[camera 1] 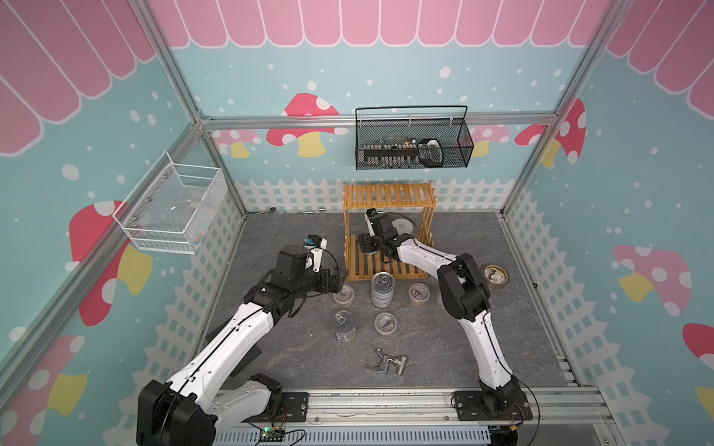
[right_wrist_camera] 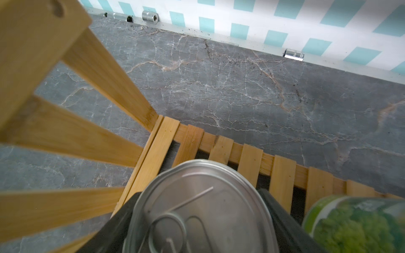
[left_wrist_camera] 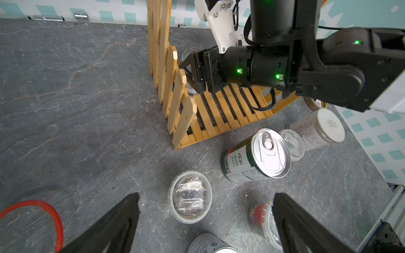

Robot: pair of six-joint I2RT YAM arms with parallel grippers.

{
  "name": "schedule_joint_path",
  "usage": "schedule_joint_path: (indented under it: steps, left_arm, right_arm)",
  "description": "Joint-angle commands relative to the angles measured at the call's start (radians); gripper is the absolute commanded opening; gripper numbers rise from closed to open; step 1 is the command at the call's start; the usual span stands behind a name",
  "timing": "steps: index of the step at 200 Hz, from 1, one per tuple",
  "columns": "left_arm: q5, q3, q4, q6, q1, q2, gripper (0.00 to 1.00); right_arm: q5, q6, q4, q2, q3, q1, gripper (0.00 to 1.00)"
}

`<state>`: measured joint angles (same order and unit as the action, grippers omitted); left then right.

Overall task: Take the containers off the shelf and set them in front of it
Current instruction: 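Pick up a container from the shelf, then place the container at the center of the board.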

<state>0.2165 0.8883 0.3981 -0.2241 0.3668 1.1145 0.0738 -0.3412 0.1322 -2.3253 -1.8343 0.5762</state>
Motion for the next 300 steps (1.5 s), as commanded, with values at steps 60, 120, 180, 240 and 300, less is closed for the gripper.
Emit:
schedule_joint_path:
  steps: [60,120,180,240,300]
  left_arm:
    - [0.019,-0.011,-0.017,0.008,-0.008,-0.003,0.98]
    - [0.019,-0.012,-0.017,0.007,-0.008,-0.013,0.98]
    - [0.028,-0.009,-0.019,0.008,-0.008,-0.021,0.98]
    - [0.069,-0.006,-0.035,-0.009,0.000,-0.022,0.98]
    - [0.072,-0.001,-0.083,-0.035,0.070,0.000,0.97]
  right_arm:
    - [-0.050,0.074,-0.118,0.295,0.303,0.045,0.68]
    - [-0.065,0.104,-0.120,0.494,0.450,0.083,0.67]
    - [-0.028,0.145,0.002,0.868,0.704,0.155,0.67]
    - [0.080,-0.036,0.368,1.228,0.876,0.258,0.67]
    - [0.196,-0.277,0.524,1.381,1.080,0.277,0.66]
